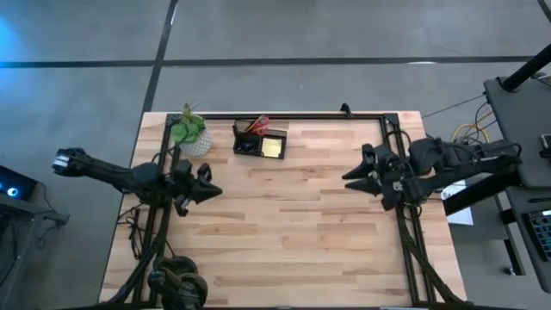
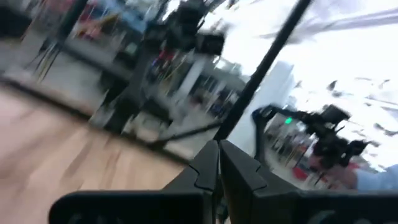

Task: Pick and place office supplies into organizer
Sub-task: Return to Home Position

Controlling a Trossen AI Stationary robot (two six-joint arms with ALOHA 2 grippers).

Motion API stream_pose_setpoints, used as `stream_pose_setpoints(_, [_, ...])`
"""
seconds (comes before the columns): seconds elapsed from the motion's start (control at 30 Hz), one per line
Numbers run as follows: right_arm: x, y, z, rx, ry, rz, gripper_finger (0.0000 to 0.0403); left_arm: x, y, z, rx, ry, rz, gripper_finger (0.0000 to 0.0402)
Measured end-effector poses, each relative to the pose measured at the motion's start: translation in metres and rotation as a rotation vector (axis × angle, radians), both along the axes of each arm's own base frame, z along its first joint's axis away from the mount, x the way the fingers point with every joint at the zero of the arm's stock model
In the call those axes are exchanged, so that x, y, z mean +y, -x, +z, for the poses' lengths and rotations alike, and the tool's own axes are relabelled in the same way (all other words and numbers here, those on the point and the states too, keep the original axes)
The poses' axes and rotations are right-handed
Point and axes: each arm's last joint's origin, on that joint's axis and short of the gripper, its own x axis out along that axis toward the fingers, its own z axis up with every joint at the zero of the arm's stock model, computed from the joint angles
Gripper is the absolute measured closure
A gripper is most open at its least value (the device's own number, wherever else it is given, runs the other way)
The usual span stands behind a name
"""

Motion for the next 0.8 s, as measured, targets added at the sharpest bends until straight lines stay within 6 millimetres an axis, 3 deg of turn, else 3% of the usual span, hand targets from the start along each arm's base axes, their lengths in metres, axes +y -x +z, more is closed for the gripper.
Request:
stream_pose_setpoints(0.2, [-0.012, 0.021, -0.039, -0.008, 0.022, -0.054, 0.028, 0.01, 0.018, -0.028, 0.279, 0.049, 0.106, 0.0402])
stream_pose_setpoints(0.47, [-0.021, 0.039, -0.08, -0.146, 0.041, -0.13, 0.028, 0.019, 0.051, -0.024, 0.189, 0.05, 0.172, 0.0402])
stream_pose_setpoints(0.63, [-0.022, 0.044, -0.1, -0.245, 0.039, -0.123, 0.028, 0.018, 0.05, -0.02, 0.173, -0.03, 0.177, 0.0402])
stream_pose_setpoints(0.8, [-0.021, 0.049, -0.118, -0.399, 0.047, -0.082, 0.028, 0.017, 0.046, -0.032, 0.167, -0.051, 0.151, 0.0402])
